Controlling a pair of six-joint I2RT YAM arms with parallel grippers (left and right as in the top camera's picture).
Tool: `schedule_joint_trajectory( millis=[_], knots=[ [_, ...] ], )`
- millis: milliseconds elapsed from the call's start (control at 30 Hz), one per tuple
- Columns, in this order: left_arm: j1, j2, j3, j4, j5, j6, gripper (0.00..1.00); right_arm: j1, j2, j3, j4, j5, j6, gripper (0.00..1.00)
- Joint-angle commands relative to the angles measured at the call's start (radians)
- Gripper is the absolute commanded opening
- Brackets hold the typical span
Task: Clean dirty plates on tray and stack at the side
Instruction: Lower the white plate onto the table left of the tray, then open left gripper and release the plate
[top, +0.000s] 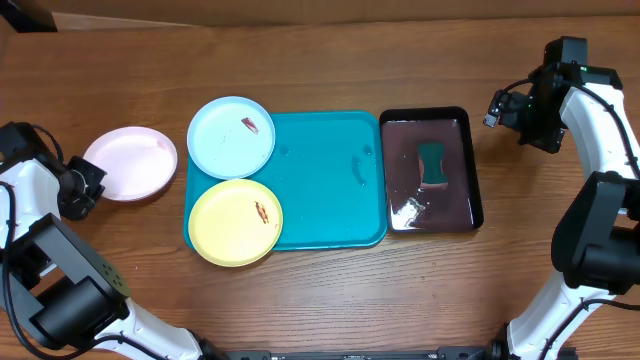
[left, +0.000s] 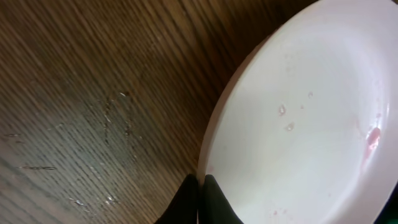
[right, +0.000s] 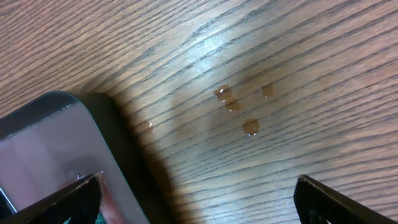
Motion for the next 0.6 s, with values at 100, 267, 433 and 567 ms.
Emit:
schedule_joint_trajectory(
  millis=[100, 267, 433, 567],
  knots=[
    [-0.007, -0.014, -0.007, 0.002, 0.053, 0.038, 0.16, -0.004, -0.024, 0.014, 0.002, -0.002, 0.003, 1.00],
    [-0.007, -0.014, -0.002, -0.002, 0.140, 0.077, 0.46, -0.004, -0.024, 0.014, 0.002, -0.002, 0.003, 1.00],
    [-0.023, -0.014, 0.053, -0.053, 0.273, 0.089, 0.47, -0.004, -0.024, 0.014, 0.002, -0.002, 0.003, 1.00],
    [-0.082, -0.014, 0.103, -0.085, 0.296, 0.122, 0.45, -0.004, -0.024, 0.014, 0.002, -0.002, 0.003, 1.00]
  ],
)
